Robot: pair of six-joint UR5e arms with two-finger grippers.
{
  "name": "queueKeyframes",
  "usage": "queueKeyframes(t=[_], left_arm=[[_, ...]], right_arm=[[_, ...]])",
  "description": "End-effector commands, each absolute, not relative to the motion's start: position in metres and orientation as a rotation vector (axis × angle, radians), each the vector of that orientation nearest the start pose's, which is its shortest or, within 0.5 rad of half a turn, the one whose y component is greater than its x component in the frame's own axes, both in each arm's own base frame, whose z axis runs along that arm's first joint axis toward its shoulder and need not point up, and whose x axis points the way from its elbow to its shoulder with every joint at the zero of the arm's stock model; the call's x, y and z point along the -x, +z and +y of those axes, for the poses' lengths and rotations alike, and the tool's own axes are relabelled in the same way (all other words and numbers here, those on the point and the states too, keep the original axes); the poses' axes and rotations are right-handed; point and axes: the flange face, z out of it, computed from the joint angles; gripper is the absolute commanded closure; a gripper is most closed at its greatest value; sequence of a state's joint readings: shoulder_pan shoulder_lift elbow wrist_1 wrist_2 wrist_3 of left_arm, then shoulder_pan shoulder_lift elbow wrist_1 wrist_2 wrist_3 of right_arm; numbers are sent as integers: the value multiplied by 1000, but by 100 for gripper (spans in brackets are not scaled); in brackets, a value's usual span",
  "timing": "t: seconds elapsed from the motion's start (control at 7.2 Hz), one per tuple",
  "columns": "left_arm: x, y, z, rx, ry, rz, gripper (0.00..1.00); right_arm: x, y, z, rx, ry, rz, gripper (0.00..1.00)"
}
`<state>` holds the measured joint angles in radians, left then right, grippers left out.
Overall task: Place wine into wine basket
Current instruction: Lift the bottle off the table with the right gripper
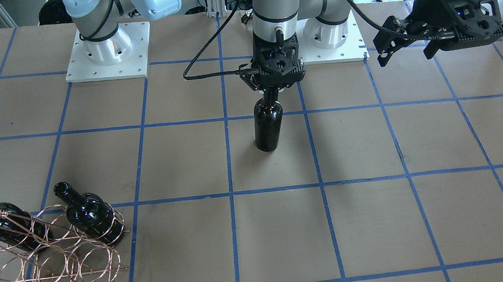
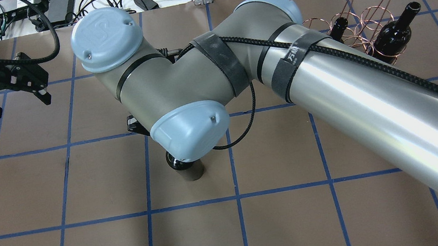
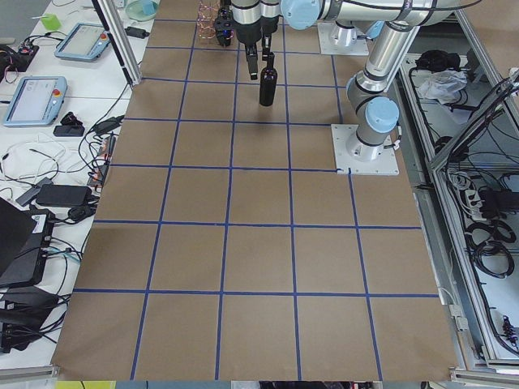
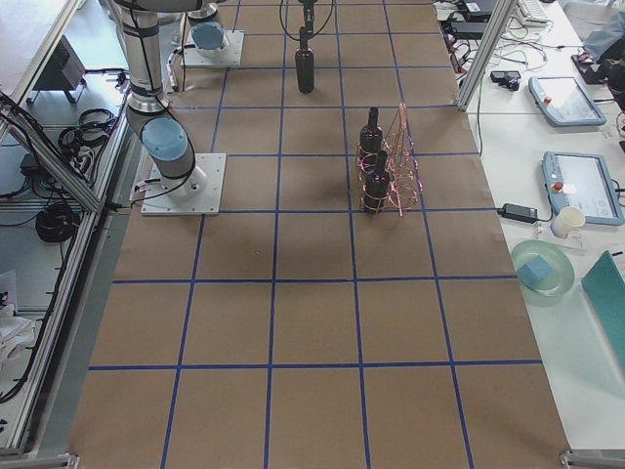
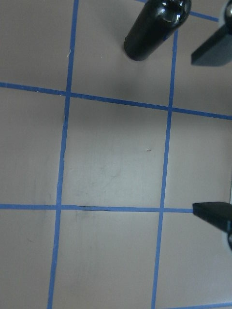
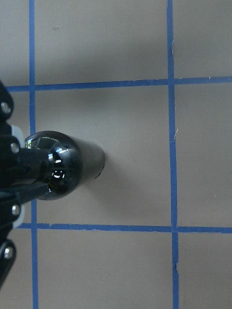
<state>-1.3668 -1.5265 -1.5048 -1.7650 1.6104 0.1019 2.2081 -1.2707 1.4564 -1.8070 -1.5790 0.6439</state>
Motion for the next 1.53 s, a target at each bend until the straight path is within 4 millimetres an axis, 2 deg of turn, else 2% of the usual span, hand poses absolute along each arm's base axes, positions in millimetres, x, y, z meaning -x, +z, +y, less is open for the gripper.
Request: queueKeyframes(t=[0.0, 0.14, 0.42, 0.56, 0.97, 1.11, 1.39], left_arm=[[31, 523, -478, 152, 141, 3087, 0], [30, 522, -479, 157, 146, 3085, 0], [30, 523, -478, 157, 144, 3085, 0], [30, 523, -478, 157, 143, 3087, 0], [29, 523, -478, 157, 144, 3084, 0], [26, 523, -478, 156, 149, 3056, 0], [25, 523, -477, 151, 157, 3037, 0]], right_arm=[[-469, 411, -415, -12, -82, 3101, 74], [-469, 410, -416, -12, -80, 3102, 70], [-471, 405, -416, -19, -70, 3109, 36], [-471, 405, -415, -19, -62, 3115, 25], [-467, 383, -406, -7, -41, 3128, 27], [-468, 384, -407, -14, -58, 3119, 34], [-468, 385, -408, -10, -60, 3116, 55]])
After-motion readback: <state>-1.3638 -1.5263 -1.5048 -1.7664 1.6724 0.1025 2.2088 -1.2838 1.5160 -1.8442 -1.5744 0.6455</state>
